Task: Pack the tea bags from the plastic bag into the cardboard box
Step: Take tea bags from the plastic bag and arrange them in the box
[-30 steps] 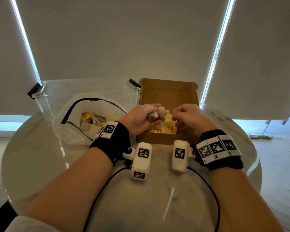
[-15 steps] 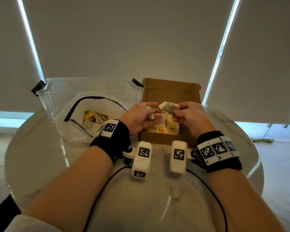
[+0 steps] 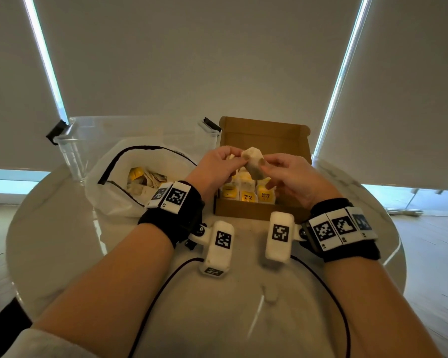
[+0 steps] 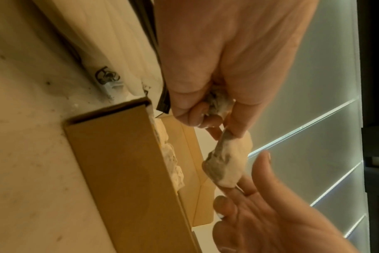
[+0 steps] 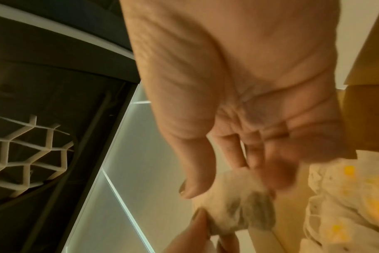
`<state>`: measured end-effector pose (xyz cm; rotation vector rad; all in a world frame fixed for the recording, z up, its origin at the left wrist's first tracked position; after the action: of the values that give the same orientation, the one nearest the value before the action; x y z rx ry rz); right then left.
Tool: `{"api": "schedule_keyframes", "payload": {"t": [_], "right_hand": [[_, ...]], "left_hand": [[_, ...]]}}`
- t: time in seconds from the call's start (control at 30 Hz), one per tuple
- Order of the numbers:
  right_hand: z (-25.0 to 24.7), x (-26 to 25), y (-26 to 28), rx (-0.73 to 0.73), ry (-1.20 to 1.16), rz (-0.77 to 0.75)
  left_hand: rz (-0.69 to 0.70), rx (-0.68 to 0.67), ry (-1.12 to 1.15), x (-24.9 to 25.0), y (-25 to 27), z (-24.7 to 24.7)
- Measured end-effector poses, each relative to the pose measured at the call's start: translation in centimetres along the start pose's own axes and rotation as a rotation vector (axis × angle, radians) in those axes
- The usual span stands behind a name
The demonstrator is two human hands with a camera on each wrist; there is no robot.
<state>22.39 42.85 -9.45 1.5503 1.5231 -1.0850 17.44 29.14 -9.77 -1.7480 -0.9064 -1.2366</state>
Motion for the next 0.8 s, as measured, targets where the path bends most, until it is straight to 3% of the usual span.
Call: {"api": "schedule_keyframes", "payload": {"t": [0.13, 0.27, 0.37, 0.53, 0.8], "right_hand": [[-0.6, -0.3, 0.0, 0.103, 0.056, -0.051], [-1.9, 1.0, -0.1, 0.177, -0.013, 0.098], [-3.1, 2.1, 0.1, 0.258, 0.000, 0.223], [-2.4, 4.2, -0.1, 0.195, 0.012, 0.426], [-1.9, 4.7, -0.6, 0.126, 0.192, 0.464]], "left_hand": [[0.033, -0.042, -0.127, 0.1, -0.1, 0.9], [0.082, -0.041, -0.273, 0.7, -0.3, 1.3], [0.118, -0.127, -0.548, 1.5, -0.8, 2.5], [0.108, -0.398, -1.030, 0.6, -1.8, 6.7], [0.041, -0.412, -1.106, -1.6, -3.3, 7.6]]}}
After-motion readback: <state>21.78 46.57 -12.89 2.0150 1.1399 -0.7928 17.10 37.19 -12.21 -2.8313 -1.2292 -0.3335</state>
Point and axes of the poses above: each hand's wrist, its own y-axis away from the middle knuckle, its own z-axis out of the palm, x = y × z, the point moved 8 cm from there along -y, towards the middle knuckle, and after that the axes turned 4 degrees about -x, right-handed, at the moved point
